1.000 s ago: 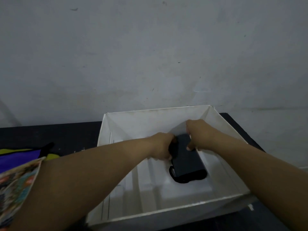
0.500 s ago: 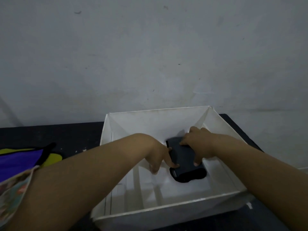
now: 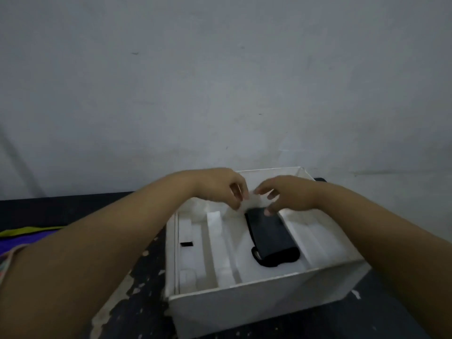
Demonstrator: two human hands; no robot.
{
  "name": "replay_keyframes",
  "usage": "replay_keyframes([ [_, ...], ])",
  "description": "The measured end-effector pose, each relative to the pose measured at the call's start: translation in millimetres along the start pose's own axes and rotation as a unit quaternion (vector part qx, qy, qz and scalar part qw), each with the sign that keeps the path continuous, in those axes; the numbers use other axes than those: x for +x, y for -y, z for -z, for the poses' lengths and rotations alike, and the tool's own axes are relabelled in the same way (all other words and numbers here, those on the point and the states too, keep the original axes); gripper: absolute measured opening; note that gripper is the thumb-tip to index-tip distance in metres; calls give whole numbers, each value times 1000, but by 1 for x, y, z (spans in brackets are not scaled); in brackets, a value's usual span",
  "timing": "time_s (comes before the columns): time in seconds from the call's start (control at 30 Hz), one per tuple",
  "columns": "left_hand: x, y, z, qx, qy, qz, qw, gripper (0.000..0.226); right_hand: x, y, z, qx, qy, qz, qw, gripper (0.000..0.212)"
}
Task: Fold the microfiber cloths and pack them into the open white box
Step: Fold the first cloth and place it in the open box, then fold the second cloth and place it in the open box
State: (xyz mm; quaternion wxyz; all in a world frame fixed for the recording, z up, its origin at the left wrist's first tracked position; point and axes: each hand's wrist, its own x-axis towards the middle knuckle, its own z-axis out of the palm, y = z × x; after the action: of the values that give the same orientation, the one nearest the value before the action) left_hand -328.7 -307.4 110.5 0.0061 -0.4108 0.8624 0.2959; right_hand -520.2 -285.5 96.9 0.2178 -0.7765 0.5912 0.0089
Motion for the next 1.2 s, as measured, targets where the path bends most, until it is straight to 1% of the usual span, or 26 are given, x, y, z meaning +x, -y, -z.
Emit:
replay_keyframes([
  [0.07, -20, 3, 12, -26, -63, -12, 998, 30, -3, 22, 7, 52, -38, 17, 998, 61],
  [0.17, -54, 14, 25, -35, -142, -9, 989, 32, -6, 61, 11, 119, -94, 41, 988, 56],
  [0.23, -84, 26, 31, -39, -187, -6, 982, 29, -7, 93, 8, 173, -122, 62, 975, 47],
  [0.33, -130, 44, 37, -41, -236, -3, 971, 24, -11, 143, -1, 233, -143, 97, 957, 32],
  [0.47, -192, 73, 38, -27, -285, 13, 958, 19, -15, 211, -21, 246, -158, 136, 947, 26],
  [0.57, -239, 101, 27, -10, -301, 35, 953, 19, -15, 262, -43, 243, -155, 163, 944, 25],
  [0.73, -305, 149, -8, 5, -305, 73, 949, 20, -8, 321, -96, 168, -172, 196, 951, 20],
  [0.93, -350, 184, -60, 14, -283, 103, 953, 19, -9, 345, -169, 154, -148, 177, 961, 13],
  [1.1, -375, 195, -108, 32, -266, 105, 958, 15, -29, 351, -219, 144, -136, 162, 967, 13],
  [1.2, -388, 201, -134, 50, -251, 124, 959, 20, -38, 352, -243, 119, -132, 148, 973, 15],
])
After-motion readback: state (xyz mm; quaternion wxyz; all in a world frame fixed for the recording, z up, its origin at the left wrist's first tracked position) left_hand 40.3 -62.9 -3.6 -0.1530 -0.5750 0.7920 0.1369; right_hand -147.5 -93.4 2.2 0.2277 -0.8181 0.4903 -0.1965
